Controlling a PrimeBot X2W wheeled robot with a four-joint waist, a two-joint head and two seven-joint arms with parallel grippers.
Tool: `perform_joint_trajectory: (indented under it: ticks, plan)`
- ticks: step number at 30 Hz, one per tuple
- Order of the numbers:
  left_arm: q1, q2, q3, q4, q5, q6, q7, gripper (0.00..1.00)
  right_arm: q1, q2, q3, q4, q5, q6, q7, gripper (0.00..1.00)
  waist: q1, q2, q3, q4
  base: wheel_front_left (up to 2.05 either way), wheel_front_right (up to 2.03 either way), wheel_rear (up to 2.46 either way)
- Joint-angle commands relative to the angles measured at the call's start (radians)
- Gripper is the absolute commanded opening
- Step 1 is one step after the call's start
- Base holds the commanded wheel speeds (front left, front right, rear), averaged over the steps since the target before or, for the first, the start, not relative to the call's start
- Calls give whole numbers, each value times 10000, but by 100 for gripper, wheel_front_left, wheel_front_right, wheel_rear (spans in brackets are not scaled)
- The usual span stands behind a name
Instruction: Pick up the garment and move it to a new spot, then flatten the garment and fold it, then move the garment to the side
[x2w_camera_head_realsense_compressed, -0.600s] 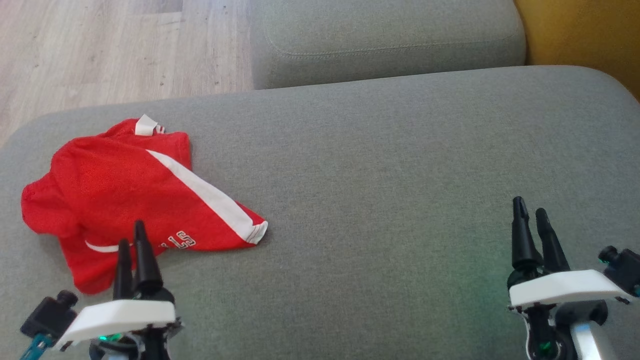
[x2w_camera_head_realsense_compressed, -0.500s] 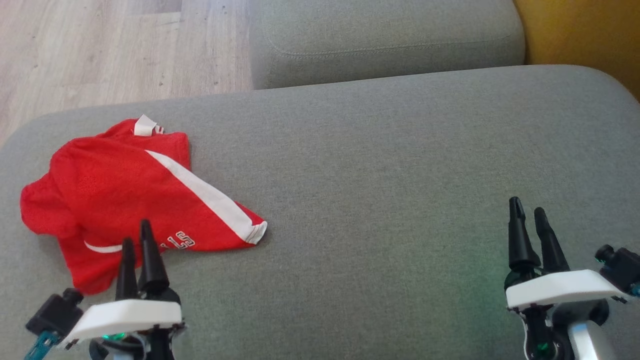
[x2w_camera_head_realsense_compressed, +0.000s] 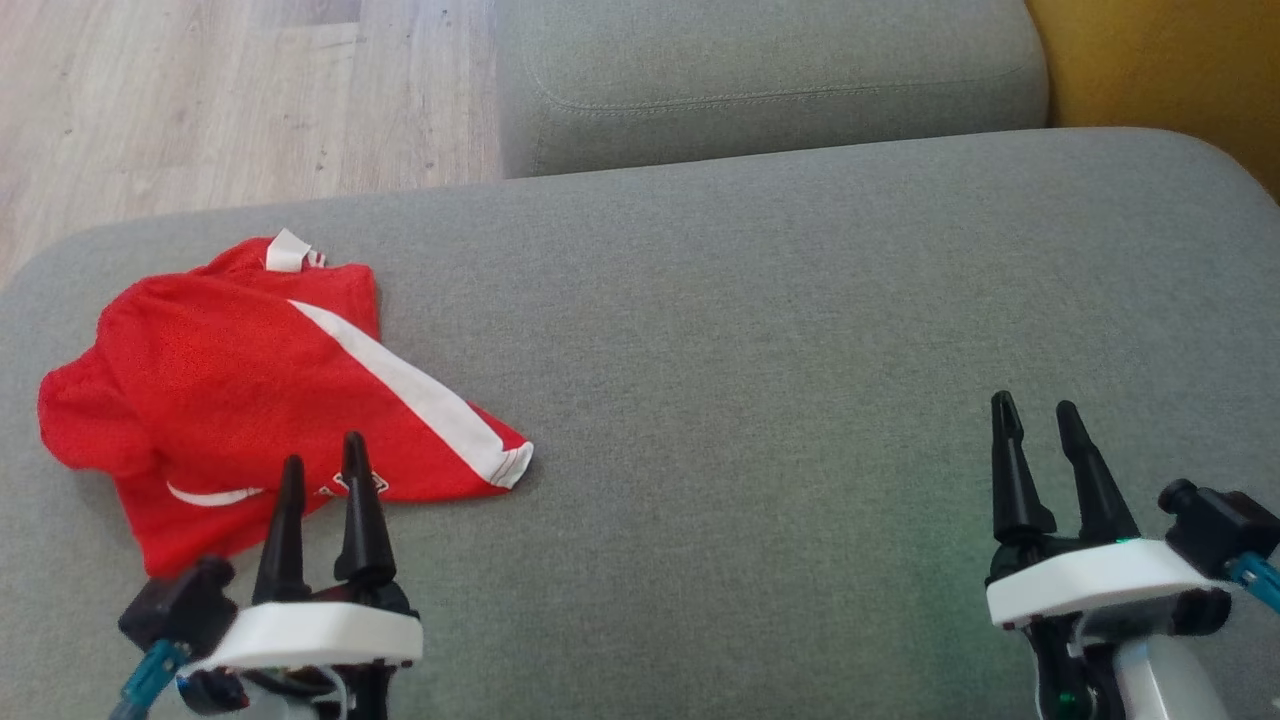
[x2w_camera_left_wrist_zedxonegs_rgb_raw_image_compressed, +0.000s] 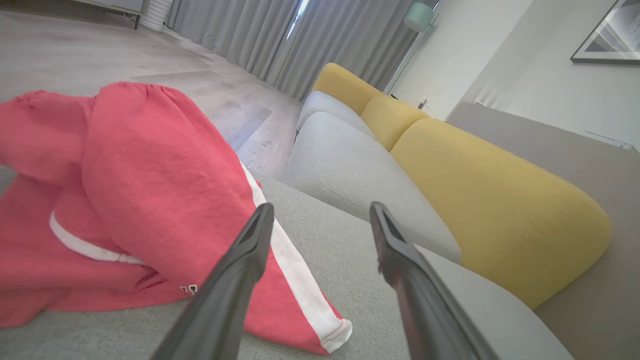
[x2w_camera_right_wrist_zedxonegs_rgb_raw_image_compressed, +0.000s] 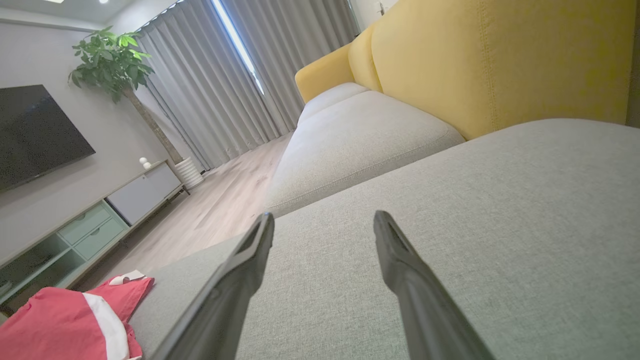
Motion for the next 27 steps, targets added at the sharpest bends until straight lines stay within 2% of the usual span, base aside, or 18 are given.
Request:
perform_joint_trajectory:
  ticks: [1,27]
  plan:
    - [-243,132,101,-355,342,75,-143,100,-516,-74,198,-418,-362,-5,-206,100,0,0,-3,0,0,0,0]
    - [-393,925,-1334,-199,3970,1351,-885,100,-559,-88,603,-704,-3947,-6,-943,100,0,0,7,-11,0,0,0]
